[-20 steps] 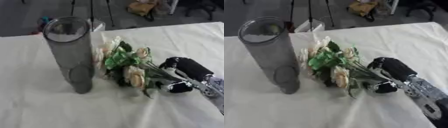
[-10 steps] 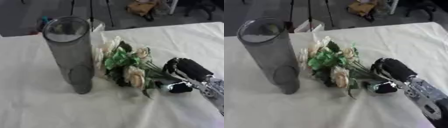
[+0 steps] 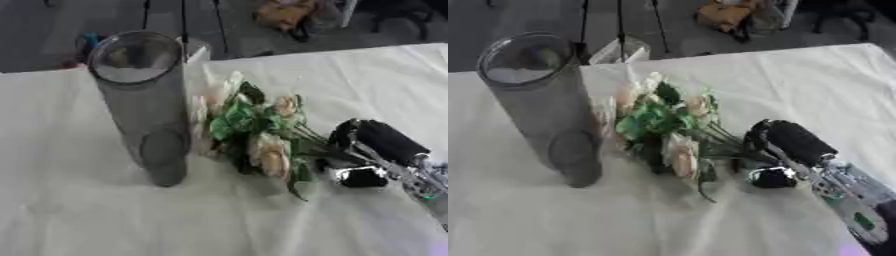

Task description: Arrange flowers into the vase.

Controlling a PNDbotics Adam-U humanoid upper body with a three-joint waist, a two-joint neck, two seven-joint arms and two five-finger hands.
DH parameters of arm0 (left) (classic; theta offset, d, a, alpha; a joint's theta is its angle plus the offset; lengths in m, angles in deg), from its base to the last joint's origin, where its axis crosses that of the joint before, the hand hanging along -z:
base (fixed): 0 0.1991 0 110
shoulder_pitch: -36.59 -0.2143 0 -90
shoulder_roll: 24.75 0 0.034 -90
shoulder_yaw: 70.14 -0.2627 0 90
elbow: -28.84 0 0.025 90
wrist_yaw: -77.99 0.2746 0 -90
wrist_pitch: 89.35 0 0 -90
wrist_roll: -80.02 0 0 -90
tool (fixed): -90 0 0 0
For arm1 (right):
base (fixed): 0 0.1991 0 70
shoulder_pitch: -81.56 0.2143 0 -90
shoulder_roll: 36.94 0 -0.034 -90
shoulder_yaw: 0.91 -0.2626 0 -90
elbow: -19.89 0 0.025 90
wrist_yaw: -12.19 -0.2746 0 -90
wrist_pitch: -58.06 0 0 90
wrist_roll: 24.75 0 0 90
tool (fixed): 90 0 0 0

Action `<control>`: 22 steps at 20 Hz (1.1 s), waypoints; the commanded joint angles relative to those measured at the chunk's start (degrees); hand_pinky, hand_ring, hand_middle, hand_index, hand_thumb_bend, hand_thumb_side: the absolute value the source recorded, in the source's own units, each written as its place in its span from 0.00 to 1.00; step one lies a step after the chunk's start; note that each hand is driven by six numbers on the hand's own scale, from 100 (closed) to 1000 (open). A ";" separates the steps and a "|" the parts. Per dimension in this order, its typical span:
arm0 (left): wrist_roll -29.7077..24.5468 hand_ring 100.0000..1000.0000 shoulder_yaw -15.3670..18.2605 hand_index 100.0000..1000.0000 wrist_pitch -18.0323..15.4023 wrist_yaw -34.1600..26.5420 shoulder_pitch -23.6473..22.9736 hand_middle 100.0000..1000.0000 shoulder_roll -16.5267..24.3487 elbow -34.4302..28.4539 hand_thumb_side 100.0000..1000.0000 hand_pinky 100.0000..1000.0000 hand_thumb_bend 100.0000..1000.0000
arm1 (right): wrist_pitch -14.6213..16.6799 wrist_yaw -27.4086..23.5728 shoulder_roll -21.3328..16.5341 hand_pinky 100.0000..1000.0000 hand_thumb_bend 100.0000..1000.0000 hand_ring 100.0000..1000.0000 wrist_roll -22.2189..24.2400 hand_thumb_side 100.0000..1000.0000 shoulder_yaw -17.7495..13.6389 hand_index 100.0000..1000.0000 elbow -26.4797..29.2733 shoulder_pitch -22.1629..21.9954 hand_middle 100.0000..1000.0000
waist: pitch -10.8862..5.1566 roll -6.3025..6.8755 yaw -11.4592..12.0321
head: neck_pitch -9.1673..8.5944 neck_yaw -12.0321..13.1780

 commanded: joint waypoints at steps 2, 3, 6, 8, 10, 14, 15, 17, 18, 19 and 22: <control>-0.24 0.54 -0.14 0.90 0.00 0.11 0.68 0.77 0.59 -0.91 1.00 0.53 0.00 | 0.16 0.45 -2.67 0.26 0.00 0.47 -0.57 0.59 -0.94 0.55 1.70 -0.18 0.36 | -0.18 -0.20 -0.06 | -0.50 0.17; -0.26 0.54 -0.16 0.90 0.02 0.11 0.69 0.77 0.58 -0.91 1.00 0.53 0.00 | 0.23 0.71 -2.74 0.26 0.00 0.47 -0.58 0.59 -0.92 0.55 1.82 -0.23 0.36 | -0.16 -0.22 -0.02 | -0.54 0.16; -0.29 0.54 -0.18 0.90 0.05 0.10 0.72 0.77 0.53 -0.91 1.00 0.53 0.00 | 0.27 1.68 -2.67 0.27 0.00 0.47 -0.37 0.54 -0.84 0.55 1.69 -0.25 0.37 | -0.08 -0.29 0.28 | -0.65 0.07; -0.32 0.54 -0.21 0.90 0.04 0.07 0.76 0.77 0.53 -0.91 1.00 0.53 0.00 | 0.19 2.08 -2.56 0.26 0.01 0.47 -0.31 0.53 -0.79 0.55 1.44 -0.18 0.36 | -0.02 -0.34 0.47 | -0.67 0.01; -0.35 0.54 -0.26 0.90 0.05 0.04 0.83 0.77 0.52 -0.91 1.00 0.53 0.00 | 0.15 2.45 -2.52 0.27 0.02 0.48 -0.26 0.53 -0.67 0.56 1.20 -0.12 0.37 | 0.04 -0.38 0.57 | -0.76 -0.08; -0.49 0.54 -0.39 0.90 0.03 0.00 0.97 0.77 0.52 -0.91 1.00 0.53 0.00 | 0.12 3.16 -2.60 0.34 0.05 0.52 -0.06 0.51 -0.52 0.62 0.64 0.20 0.41 | 0.15 -0.43 0.75 | -0.99 -0.28; -0.53 0.54 -0.42 0.90 0.02 -0.01 1.01 0.77 0.52 -0.91 1.00 0.52 0.00 | 0.07 3.34 -2.61 0.33 0.06 0.52 -0.03 0.51 -0.52 0.61 0.42 0.32 0.41 | 0.20 -0.43 0.81 | -1.08 -0.34; -0.59 0.54 -0.46 0.90 -0.02 -0.02 1.08 0.77 0.51 -0.91 1.00 0.52 0.00 | -0.18 3.67 -2.60 0.34 0.08 0.52 -0.04 0.50 -0.54 0.62 -0.14 0.59 0.42 | 0.32 -0.46 0.95 | -1.30 -0.44; -0.62 0.54 -0.48 0.90 -0.03 -0.03 1.12 0.77 0.51 -0.91 1.00 0.52 0.00 | -0.34 3.83 -2.59 0.36 0.10 0.55 -0.09 0.50 -0.52 0.65 -0.40 0.74 0.44 | 0.37 -0.48 1.03 | -1.40 -0.49; -0.65 0.54 -0.51 0.90 -0.05 -0.04 1.16 0.77 0.50 -0.91 1.00 0.52 0.00 | -0.45 4.02 -2.59 0.37 0.10 0.55 -0.17 0.50 -0.49 0.65 -0.62 0.90 0.44 | 0.43 -0.49 1.09 | -1.50 -0.53; -0.74 0.54 -0.57 0.90 -0.10 -0.06 1.24 0.77 0.50 -0.91 1.00 0.52 0.00 | -0.66 4.84 -2.69 0.36 0.09 0.54 -0.77 0.52 -0.48 0.64 -0.98 1.29 0.43 | 0.56 -0.50 1.19 | -1.74 -0.68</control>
